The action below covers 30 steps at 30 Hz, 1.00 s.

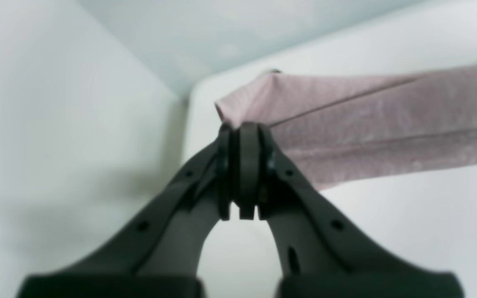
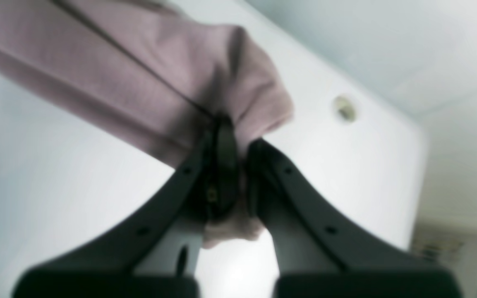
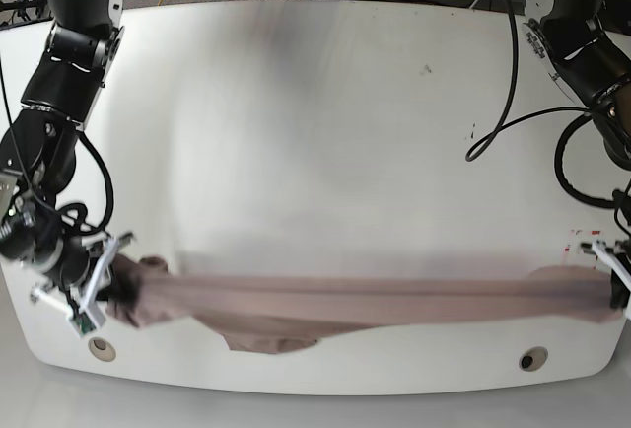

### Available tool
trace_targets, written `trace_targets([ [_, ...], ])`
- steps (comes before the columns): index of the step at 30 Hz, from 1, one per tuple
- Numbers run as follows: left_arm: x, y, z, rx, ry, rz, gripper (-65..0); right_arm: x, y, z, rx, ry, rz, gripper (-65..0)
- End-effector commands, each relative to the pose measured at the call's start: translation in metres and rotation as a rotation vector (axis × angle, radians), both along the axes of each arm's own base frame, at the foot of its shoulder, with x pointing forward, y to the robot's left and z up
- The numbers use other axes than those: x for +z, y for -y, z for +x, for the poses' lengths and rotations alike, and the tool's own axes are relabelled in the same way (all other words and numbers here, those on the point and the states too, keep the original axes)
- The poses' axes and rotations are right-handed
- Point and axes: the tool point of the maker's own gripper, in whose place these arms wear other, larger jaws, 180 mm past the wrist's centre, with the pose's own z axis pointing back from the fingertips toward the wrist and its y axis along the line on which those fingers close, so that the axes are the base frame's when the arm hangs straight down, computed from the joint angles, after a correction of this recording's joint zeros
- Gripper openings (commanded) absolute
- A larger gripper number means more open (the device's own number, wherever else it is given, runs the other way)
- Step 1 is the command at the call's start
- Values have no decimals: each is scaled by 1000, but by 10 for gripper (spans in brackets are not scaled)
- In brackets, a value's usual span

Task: Fold the T-shirt properly
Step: 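Lift the hem with both grippers and fold it over toward the collar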

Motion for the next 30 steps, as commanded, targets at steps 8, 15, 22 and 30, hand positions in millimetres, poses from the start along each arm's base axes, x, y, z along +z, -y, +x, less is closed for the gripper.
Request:
trace_targets([
  [8, -98, -12, -66, 9, -230, 16, -650, -112, 14, -85, -90, -250, 116, -650],
  [15, -143, -16, -109, 34, -279, -47, -650, -153, 6, -130, -93, -361, 185, -650],
  [22, -177, -16, -147, 35, -398, -50, -650, -175, -3, -176, -92, -444, 325, -609],
  [30, -201, -15, -180, 35, -500, -47, -650, -180, -17, -213, -60, -495, 348, -542],
])
